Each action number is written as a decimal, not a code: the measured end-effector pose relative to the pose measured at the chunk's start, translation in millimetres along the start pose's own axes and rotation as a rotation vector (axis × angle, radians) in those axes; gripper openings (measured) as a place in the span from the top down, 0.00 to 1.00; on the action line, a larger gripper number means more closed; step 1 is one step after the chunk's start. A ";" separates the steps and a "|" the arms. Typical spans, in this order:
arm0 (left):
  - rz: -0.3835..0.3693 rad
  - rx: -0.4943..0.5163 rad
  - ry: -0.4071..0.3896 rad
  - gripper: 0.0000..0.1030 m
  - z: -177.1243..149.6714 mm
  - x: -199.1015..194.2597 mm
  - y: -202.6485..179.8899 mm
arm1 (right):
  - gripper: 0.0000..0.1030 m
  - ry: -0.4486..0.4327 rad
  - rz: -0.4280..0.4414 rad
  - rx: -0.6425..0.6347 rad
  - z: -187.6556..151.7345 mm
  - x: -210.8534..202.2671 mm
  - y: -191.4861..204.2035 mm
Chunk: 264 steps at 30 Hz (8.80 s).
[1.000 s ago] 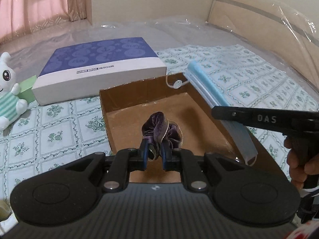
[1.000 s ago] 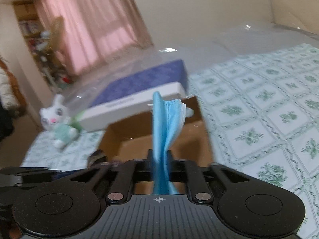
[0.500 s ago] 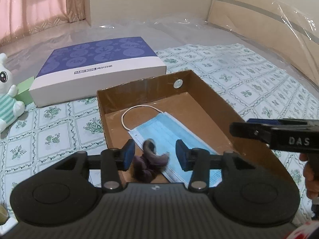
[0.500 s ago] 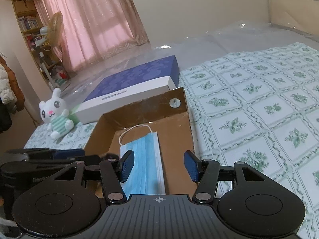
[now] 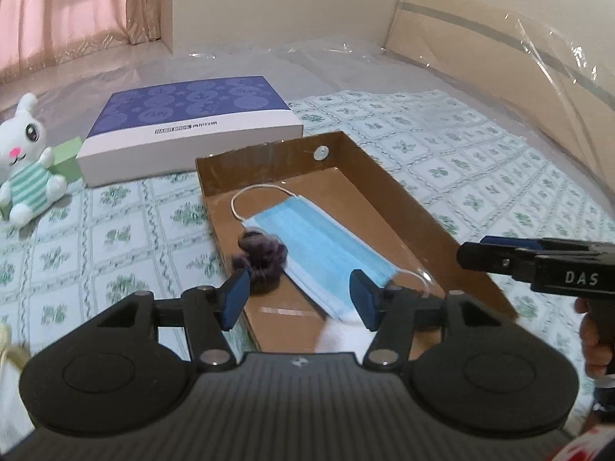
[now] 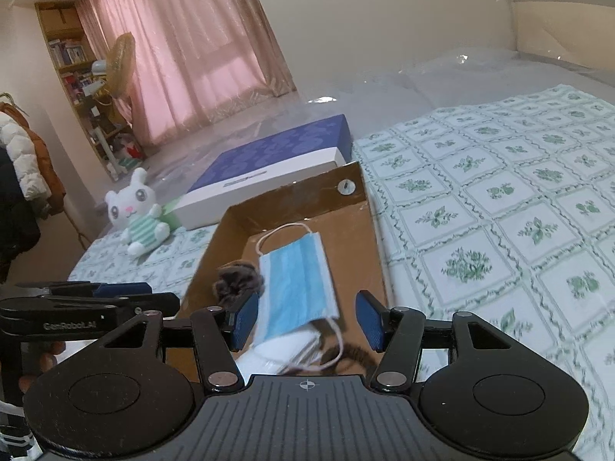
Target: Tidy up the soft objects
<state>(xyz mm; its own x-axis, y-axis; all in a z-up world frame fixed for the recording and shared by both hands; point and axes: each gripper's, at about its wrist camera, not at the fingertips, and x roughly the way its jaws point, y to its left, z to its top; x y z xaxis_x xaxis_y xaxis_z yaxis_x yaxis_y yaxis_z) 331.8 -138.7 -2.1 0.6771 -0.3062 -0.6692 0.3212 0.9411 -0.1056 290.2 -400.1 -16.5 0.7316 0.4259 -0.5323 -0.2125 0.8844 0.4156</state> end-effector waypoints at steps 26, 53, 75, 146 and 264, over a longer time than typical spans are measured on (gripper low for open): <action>0.125 -0.090 -0.114 0.38 -116.0 -187.0 24.3 | 0.42 -0.047 0.058 0.006 -88.9 -95.2 103.0; 0.239 -0.239 -0.027 0.33 -185.3 -184.3 90.9 | 0.42 0.098 0.016 -0.277 -166.0 -12.6 188.7; 0.234 -0.261 0.043 0.34 -179.6 -117.2 111.4 | 0.42 0.092 -0.042 -0.329 -172.3 65.7 186.7; -0.025 -0.652 0.117 0.39 -225.5 -152.6 182.7 | 0.79 0.034 -0.028 -0.257 -174.1 4.6 163.9; -0.030 0.157 0.117 0.44 3.2 -6.5 -11.2 | 0.34 -0.059 -0.148 -0.227 -53.0 0.8 44.9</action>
<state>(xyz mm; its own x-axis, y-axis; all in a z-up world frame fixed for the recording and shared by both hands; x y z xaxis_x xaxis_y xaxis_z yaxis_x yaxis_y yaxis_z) 325.8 -147.7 5.8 0.5870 -0.3065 -0.7493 0.4459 0.8949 -0.0169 246.9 -349.9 -37.4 0.8005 0.2827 -0.5285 -0.2354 0.9592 0.1565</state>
